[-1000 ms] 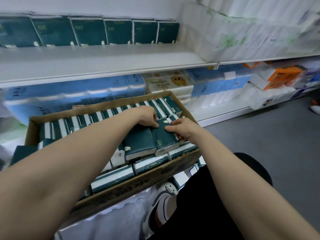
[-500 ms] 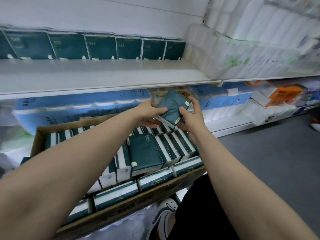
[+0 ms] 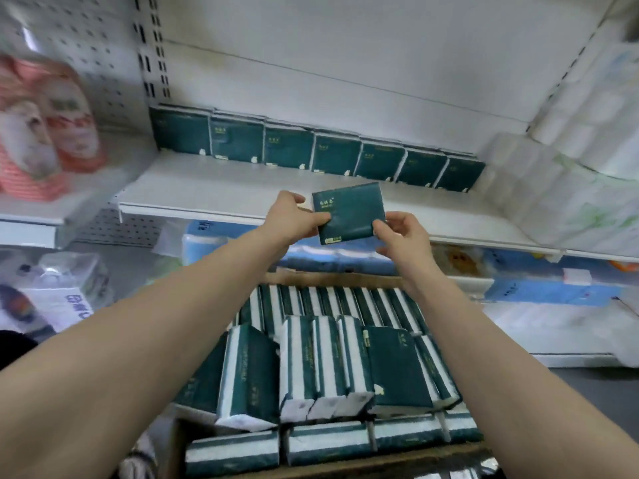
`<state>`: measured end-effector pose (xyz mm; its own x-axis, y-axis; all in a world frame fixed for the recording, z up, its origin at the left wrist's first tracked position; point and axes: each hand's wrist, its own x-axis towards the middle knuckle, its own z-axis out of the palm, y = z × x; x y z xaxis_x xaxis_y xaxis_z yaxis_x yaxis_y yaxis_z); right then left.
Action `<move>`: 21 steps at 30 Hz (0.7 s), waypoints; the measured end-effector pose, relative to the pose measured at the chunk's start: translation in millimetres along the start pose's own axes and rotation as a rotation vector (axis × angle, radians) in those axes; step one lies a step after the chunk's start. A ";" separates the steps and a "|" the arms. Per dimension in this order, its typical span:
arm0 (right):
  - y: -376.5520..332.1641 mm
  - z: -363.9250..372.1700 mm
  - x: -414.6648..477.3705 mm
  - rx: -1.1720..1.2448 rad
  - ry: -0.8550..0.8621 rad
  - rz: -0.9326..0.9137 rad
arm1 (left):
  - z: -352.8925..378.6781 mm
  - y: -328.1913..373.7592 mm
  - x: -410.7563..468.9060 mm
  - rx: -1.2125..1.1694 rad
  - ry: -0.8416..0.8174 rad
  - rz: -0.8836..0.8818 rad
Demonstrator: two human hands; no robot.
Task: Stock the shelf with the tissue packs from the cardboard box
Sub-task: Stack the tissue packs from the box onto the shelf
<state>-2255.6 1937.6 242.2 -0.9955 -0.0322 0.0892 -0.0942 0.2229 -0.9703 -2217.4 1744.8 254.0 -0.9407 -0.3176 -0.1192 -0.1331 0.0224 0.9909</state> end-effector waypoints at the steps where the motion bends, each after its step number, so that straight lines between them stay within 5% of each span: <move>1: -5.3 14.9 2.6 -0.017 -0.024 -0.022 | -14.1 2.2 2.9 0.005 0.038 0.015; 21: -55.7 265.4 53.5 -0.223 -0.325 -0.211 | -211.6 -15.6 76.4 0.268 0.585 0.209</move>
<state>-2300.7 1664.9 241.3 -0.9022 -0.3963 0.1703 -0.3307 0.3818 -0.8631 -2221.2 1519.6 242.8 -0.6410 -0.7404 0.2024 -0.1102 0.3497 0.9304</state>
